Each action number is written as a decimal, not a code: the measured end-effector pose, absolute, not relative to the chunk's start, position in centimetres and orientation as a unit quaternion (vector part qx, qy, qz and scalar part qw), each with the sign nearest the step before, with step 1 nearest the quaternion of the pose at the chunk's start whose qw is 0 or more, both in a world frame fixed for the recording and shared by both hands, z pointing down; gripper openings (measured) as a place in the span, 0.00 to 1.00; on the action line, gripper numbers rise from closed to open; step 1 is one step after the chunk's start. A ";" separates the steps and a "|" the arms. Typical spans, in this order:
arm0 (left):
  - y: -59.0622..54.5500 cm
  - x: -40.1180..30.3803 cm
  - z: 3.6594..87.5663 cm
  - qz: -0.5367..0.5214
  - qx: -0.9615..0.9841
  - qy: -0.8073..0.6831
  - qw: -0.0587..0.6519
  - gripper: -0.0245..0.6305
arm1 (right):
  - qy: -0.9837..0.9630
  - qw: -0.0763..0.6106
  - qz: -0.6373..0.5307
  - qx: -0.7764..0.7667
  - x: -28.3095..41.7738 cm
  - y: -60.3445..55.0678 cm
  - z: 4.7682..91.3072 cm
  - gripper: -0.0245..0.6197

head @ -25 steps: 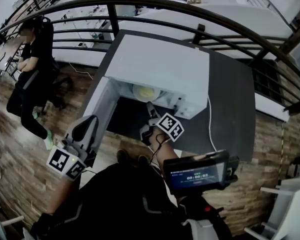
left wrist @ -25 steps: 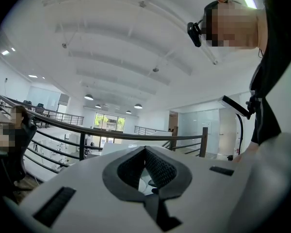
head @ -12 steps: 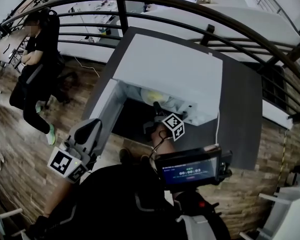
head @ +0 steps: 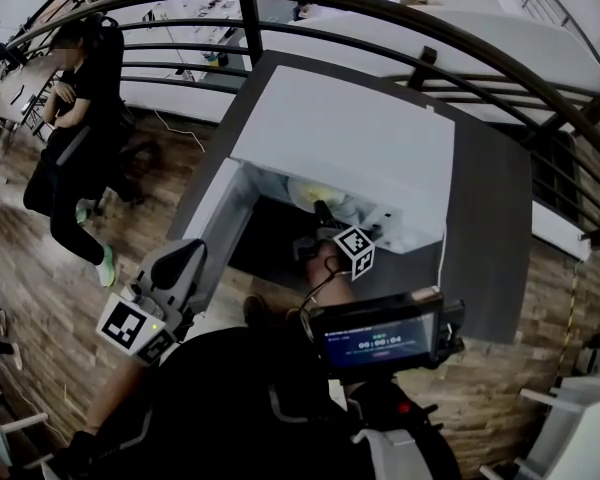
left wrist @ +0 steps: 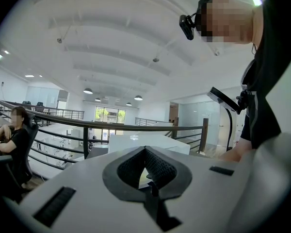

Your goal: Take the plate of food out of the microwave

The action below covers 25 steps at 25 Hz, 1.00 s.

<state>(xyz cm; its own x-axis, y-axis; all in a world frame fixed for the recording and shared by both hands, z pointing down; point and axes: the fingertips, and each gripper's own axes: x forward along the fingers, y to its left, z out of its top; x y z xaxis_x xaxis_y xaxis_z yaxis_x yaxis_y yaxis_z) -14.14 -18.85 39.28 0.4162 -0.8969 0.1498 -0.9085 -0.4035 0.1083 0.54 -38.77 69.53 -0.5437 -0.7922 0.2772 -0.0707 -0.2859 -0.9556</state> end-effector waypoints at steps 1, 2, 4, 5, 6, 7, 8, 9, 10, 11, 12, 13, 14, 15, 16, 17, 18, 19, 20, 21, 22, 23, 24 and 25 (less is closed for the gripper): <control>-18.8 -14.2 39.2 0.036 0.837 -0.540 0.086 0.04 | 0.534 0.258 -0.697 -0.402 0.5 -38.9 69.7 0.27; -18.8 -14.3 39.2 0.037 0.836 -0.540 0.085 0.04 | 0.531 0.255 -0.700 -0.403 0.4 -38.9 69.9 0.27; -18.7 -14.4 39.2 0.041 0.836 -0.540 0.084 0.04 | 0.524 0.249 -0.706 -0.406 0.2 -39.0 70.3 0.25; -18.7 -14.4 39.2 0.042 0.836 -0.540 0.083 0.04 | 0.520 0.245 -0.709 -0.409 0.2 -39.0 70.4 0.21; -18.6 -14.4 39.1 0.044 0.836 -0.540 0.083 0.04 | 0.516 0.242 -0.711 -0.412 0.2 -38.9 70.6 0.17; -18.6 -14.4 39.1 0.045 0.837 -0.540 0.082 0.04 | 0.512 0.240 -0.712 -0.416 0.2 -38.8 70.7 0.15; -18.5 -14.3 39.0 0.047 0.837 -0.539 0.082 0.04 | 0.509 0.238 -0.713 -0.418 0.3 -38.7 70.8 0.13; -18.4 -14.3 39.0 0.048 0.837 -0.539 0.081 0.04 | 0.506 0.237 -0.715 -0.421 0.3 -38.7 70.8 0.11; -18.4 -14.3 39.0 0.049 0.837 -0.539 0.081 0.04 | 0.503 0.235 -0.716 -0.423 0.3 -38.6 70.9 0.11; -18.3 -14.4 39.0 0.049 0.837 -0.539 0.081 0.04 | 0.498 0.234 -0.719 -0.424 0.3 -38.7 70.9 0.11; -18.3 -14.5 39.0 0.050 0.836 -0.540 0.081 0.04 | 0.494 0.235 -0.721 -0.425 0.2 -38.7 70.9 0.11; -18.2 -14.5 39.1 0.050 0.836 -0.540 0.081 0.04 | 0.491 0.238 -0.723 -0.424 0.2 -38.7 70.9 0.11; -18.2 -14.5 39.1 0.050 0.836 -0.540 0.082 0.04 | 0.489 0.242 -0.724 -0.423 0.3 -38.7 70.9 0.11; -18.2 -14.4 39.0 0.050 0.836 -0.540 0.082 0.04 | 0.490 0.245 -0.723 -0.421 0.5 -38.8 71.0 0.11; -18.2 -14.3 38.9 0.049 0.837 -0.539 0.081 0.04 | 0.492 0.247 -0.722 -0.419 0.7 -38.8 71.0 0.10; -18.2 -14.2 38.8 0.049 0.837 -0.538 0.080 0.04 | 0.493 0.248 -0.721 -0.419 0.9 -38.9 71.0 0.10; -18.3 -14.2 38.6 0.048 0.838 -0.538 0.079 0.04 | 0.494 0.250 -0.719 -0.420 1.1 -39.0 70.9 0.09; -18.3 -14.3 38.5 0.048 0.838 -0.538 0.078 0.04 | 0.495 0.252 -0.717 -0.421 1.2 -39.0 70.8 0.08; -18.2 -14.5 38.6 0.046 0.838 -0.538 0.079 0.04 | 0.495 0.256 -0.715 -0.422 1.3 -38.9 70.8 0.08; -18.0 -14.7 38.7 0.045 0.838 -0.538 0.081 0.04 | 0.497 0.259 -0.713 -0.422 1.3 -38.8 70.7 0.08; -17.9 -15.0 38.8 0.044 0.838 -0.538 0.082 0.04 | 0.502 0.260 -0.709 -0.421 1.2 -38.6 70.6 0.07; -17.7 -15.1 39.0 0.043 0.838 -0.538 0.083 0.04 | 0.509 0.260 -0.706 -0.419 1.1 -38.4 70.4 0.07; -17.7 -15.2 39.1 0.043 0.839 -0.537 0.083 0.04 | 0.516 0.258 -0.702 -0.417 1.0 -38.3 70.1 0.06; -17.7 -15.2 39.1 0.042 0.840 -0.535 0.082 0.04 | 0.522 0.257 -0.700 -0.414 0.9 -38.1 69.9 0.06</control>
<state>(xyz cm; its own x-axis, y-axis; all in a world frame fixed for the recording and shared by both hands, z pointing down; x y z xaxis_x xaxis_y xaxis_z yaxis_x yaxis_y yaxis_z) -15.22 -17.71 39.10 0.4235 -0.8918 0.1589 -0.9057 -0.4135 0.0932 0.92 -38.12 69.89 -0.5239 -0.7929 0.3112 -0.0721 -0.3228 -0.9437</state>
